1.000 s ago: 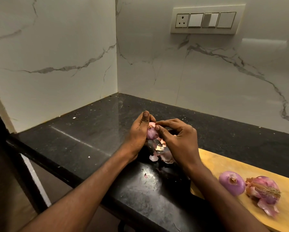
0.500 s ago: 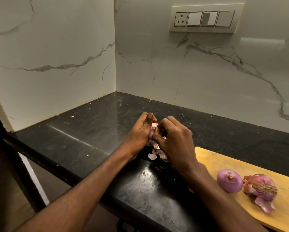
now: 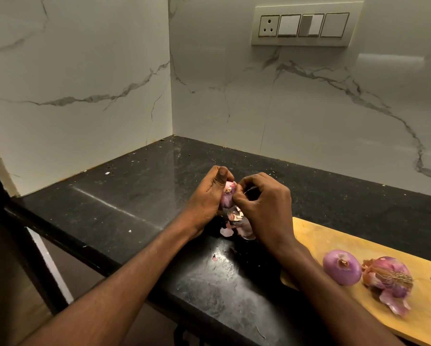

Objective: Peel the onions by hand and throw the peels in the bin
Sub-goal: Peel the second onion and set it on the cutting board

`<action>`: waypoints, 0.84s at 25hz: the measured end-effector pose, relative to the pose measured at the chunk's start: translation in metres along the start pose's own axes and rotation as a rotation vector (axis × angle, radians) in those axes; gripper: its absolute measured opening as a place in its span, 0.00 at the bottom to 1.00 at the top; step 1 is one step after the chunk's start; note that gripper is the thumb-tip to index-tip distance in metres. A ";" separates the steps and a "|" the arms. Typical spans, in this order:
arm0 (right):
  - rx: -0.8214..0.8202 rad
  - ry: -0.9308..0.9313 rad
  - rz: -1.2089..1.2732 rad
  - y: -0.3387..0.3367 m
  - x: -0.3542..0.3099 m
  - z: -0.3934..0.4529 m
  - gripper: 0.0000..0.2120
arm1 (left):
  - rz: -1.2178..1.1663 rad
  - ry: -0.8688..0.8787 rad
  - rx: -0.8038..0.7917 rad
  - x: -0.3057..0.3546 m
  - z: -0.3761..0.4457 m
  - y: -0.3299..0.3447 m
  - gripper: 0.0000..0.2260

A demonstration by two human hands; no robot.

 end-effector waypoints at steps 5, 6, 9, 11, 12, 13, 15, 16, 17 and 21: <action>-0.003 0.159 0.140 0.001 0.010 0.000 0.01 | -0.032 -0.005 0.002 0.001 0.001 -0.001 0.17; -0.018 0.170 0.172 0.001 0.011 0.001 0.03 | -0.041 -0.014 0.014 0.001 0.001 -0.001 0.18; -0.079 0.136 0.217 0.003 0.008 0.001 0.09 | -0.059 -0.026 0.022 -0.001 0.001 -0.003 0.19; -0.043 0.092 0.188 0.001 0.005 0.001 0.08 | -0.056 -0.030 0.008 -0.001 0.001 -0.001 0.18; -0.019 0.070 0.173 0.000 0.004 0.001 0.06 | -0.054 -0.032 0.004 -0.001 0.000 0.000 0.18; -0.001 0.046 0.156 -0.001 0.003 0.002 0.05 | -0.049 -0.032 0.002 -0.001 0.000 0.000 0.18; 0.016 0.020 0.123 -0.002 0.002 0.002 0.04 | -0.039 -0.021 -0.006 0.000 0.000 0.000 0.17; 0.021 0.014 0.106 -0.002 0.002 0.003 0.03 | -0.035 -0.012 -0.015 0.000 0.000 0.000 0.16; 0.027 0.011 0.089 -0.003 0.002 0.003 0.03 | -0.034 -0.005 -0.024 0.000 0.001 0.000 0.16; 0.099 0.081 0.117 -0.006 0.007 0.002 0.03 | -0.071 -0.006 -0.029 -0.001 0.001 -0.001 0.15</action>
Point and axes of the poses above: each hand's wrist, its own z-axis towards the middle knuckle, its own y-axis out of the palm, x = y × z, the point moved 5 cm from there along z, towards the middle knuckle, and after that the axes turned 1 degree about -y, right-handed, at the moved point
